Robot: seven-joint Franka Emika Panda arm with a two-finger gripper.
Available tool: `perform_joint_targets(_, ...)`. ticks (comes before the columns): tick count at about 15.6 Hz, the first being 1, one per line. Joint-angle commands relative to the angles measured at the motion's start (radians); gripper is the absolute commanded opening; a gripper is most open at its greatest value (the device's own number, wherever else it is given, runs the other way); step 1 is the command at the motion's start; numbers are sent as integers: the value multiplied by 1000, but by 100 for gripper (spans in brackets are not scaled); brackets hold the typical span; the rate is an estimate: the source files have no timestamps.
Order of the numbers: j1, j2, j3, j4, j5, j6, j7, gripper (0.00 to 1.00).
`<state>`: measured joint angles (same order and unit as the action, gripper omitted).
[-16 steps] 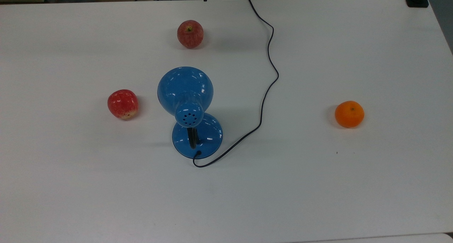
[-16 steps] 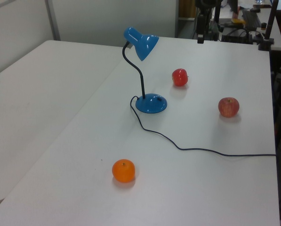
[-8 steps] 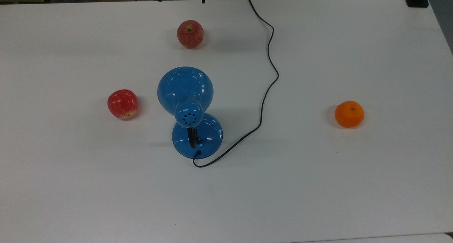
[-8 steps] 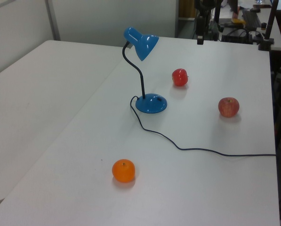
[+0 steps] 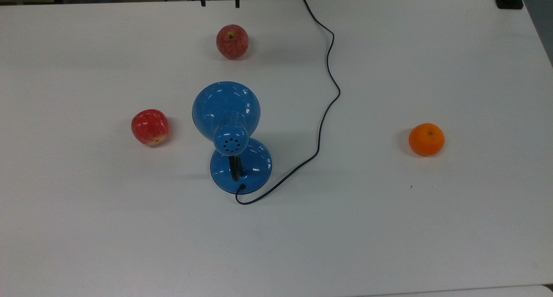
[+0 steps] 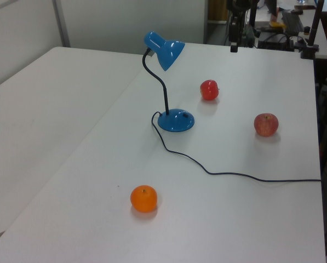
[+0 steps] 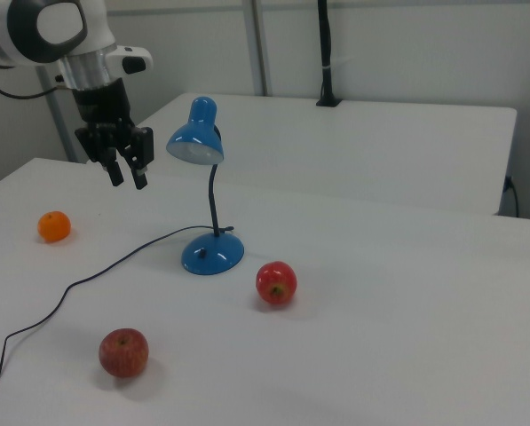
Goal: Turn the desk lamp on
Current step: 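Move the gripper down toward the switch on the blue lamp base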
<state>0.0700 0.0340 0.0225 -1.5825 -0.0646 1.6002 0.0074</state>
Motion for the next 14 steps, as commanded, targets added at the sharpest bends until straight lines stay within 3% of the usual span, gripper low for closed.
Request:
perform_joint_targets(1,10,4,-9,7,-9,-28,-26,0)
perform_joint_targets(8,14,14,-9,-30,-3,12,-63,0)
perform_joint_targets(14,16,76,-9,-139,-12,274,-47,0)
